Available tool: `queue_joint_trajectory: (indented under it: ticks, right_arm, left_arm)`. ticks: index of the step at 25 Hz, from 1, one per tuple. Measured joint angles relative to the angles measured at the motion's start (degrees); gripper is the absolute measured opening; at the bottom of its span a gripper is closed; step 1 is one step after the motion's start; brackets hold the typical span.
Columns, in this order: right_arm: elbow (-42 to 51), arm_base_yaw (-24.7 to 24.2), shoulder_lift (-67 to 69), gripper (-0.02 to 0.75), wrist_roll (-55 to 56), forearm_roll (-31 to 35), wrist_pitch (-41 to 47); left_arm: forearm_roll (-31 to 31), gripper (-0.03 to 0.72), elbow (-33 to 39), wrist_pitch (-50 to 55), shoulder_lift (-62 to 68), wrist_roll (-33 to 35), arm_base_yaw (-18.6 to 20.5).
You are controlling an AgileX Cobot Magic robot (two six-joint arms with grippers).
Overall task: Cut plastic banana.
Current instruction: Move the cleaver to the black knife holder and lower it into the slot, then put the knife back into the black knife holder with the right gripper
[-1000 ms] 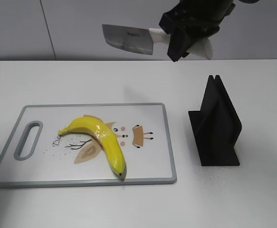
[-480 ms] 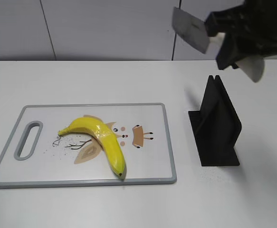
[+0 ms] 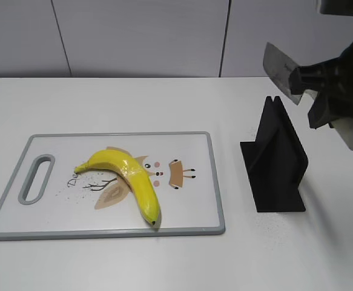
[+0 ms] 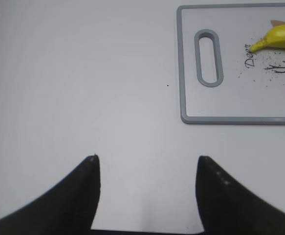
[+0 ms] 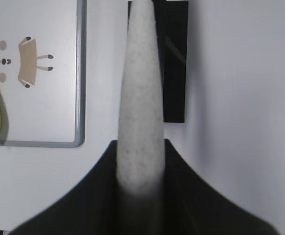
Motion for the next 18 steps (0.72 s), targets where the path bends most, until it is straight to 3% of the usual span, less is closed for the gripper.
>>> queue_joint_trajectory:
  ticks: [6, 18]
  right_arm:
    - [3.1, 0.0, 0.0, 0.162, 3.3, -3.3, -3.9]
    - [3.9, 0.0, 4.6, 0.162, 3.7, -5.2, -7.5]
  left_arm:
    - [-0.2, 0.592, 2.7, -1.8, -13.5, 0.0, 0.0]
    - [-0.3, 0.591, 2.9, -2.1, -14.4, 0.0, 0.0]
